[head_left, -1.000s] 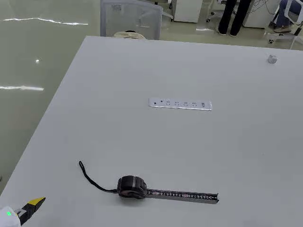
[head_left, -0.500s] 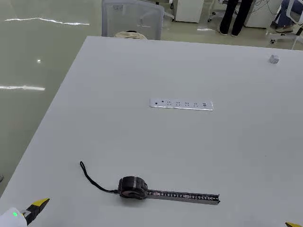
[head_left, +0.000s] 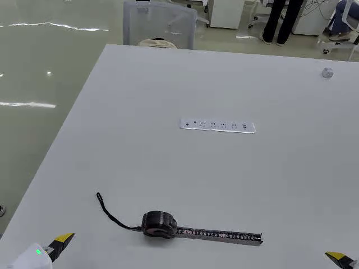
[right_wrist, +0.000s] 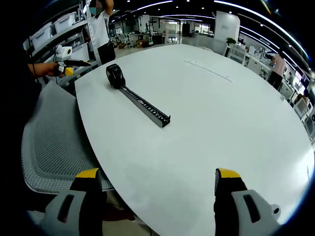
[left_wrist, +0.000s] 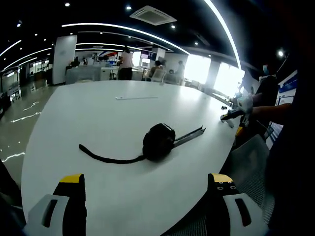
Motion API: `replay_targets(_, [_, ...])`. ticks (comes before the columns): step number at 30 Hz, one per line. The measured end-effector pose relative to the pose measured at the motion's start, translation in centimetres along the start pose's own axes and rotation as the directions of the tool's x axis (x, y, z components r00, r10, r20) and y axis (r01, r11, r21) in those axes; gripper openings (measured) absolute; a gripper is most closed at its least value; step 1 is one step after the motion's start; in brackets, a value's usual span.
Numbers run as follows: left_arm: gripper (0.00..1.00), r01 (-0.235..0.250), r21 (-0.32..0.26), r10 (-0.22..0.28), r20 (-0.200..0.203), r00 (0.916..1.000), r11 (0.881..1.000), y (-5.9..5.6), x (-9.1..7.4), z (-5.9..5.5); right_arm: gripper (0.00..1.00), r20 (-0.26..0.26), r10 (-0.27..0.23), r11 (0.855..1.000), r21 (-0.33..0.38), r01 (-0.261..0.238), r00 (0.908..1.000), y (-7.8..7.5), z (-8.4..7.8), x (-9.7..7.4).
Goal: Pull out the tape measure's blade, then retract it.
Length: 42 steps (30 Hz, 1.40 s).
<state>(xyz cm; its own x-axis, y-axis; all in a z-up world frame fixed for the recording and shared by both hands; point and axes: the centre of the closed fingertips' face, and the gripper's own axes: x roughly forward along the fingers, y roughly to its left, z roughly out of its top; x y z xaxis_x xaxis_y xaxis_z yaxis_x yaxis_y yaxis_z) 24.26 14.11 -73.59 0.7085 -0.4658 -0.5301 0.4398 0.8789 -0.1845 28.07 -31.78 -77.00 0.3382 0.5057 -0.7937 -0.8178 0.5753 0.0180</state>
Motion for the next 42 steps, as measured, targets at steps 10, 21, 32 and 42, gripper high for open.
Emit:
replay_targets(10, [1.0,-0.014,-0.033,0.014,0.013,0.9998,0.999,-1.3,1.4,0.7,0.94,-0.042,0.045,0.992,-0.119,-0.05,0.9981,-0.2,1.9,1.4])
replay_targets(21, [1.0,-0.14,-0.042,0.141,0.048,0.9888,0.989,-0.5,2.0,1.3,0.91,-0.078,0.076,0.969,-0.23,-0.092,0.9941,-1.1,4.8,2.3])
replay_targets(32, [1.0,-0.128,-0.014,0.129,0.059,0.99,0.992,-2.3,3.6,2.2,0.88,-0.114,0.105,0.941,-0.309,-0.136,0.9879,-1.5,6.6,3.6])
replay_targets(42, [1.0,-0.157,-0.027,0.158,0.048,0.9863,0.987,-3.6,4.9,2.5,0.87,-0.178,0.117,0.911,-0.373,-0.177,0.977,-2.1,7.3,4.7])
